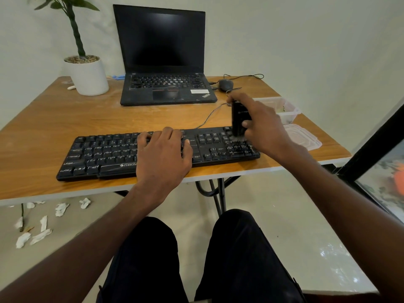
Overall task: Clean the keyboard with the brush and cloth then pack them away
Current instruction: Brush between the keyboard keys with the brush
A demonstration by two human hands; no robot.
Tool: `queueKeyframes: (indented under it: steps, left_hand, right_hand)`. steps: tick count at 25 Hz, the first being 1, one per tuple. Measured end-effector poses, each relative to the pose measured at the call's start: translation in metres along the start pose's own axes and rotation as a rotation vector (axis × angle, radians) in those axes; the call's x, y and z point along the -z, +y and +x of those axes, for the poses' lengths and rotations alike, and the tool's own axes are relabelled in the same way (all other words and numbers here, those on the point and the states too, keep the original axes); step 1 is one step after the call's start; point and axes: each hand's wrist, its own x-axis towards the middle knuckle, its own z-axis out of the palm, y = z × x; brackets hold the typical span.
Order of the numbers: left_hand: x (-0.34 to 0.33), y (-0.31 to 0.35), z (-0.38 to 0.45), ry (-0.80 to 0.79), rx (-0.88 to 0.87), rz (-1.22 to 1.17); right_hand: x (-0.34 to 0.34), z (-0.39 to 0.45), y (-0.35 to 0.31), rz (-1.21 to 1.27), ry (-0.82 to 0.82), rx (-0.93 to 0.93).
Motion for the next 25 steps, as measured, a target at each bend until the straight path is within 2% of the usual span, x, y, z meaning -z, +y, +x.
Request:
queueKeyframes:
  steps: [2,5,9,11,14,18,23,25]
  left_hand:
    - [-0.001,0.0,0.0,0.0,0.001,0.0]
    - [0.0,0.001,0.0,-0.006,0.006,0.003]
    - [-0.001,-0.001,0.001,0.007,-0.002,0.011]
    - [-0.001,-0.001,0.001,0.01,-0.004,0.009]
    - [0.003,-0.003,0.002,0.038,-0.014,-0.031]
    - [0.033,-0.041,0.008,0.125,0.006,-0.086]
    - [0.061,-0.14,-0.019,0.185,0.277,-0.095]
    - [0.065,-0.171,-0.022,0.114,0.341,-0.282]
  right_hand:
    - [0.005,0.0,-0.003,-0.183,0.032,-0.038]
    - [0.002,-0.001,-0.01,-0.074,0.012,-0.004]
    - [0.003,-0.004,-0.001,-0.234,0.062,-0.096]
    - [0.001,-0.004,0.0,-0.146,0.094,-0.095]
    - [-0.002,-0.004,-0.016,0.115,0.161,-0.063]
    - [-0.018,-0.01,-0.046,0.371,0.126,-0.048]
    - [-0.05,0.001,-0.087,0.551,0.023,0.04]
    - [-0.06,0.012,-0.109,0.612,-0.004,0.078]
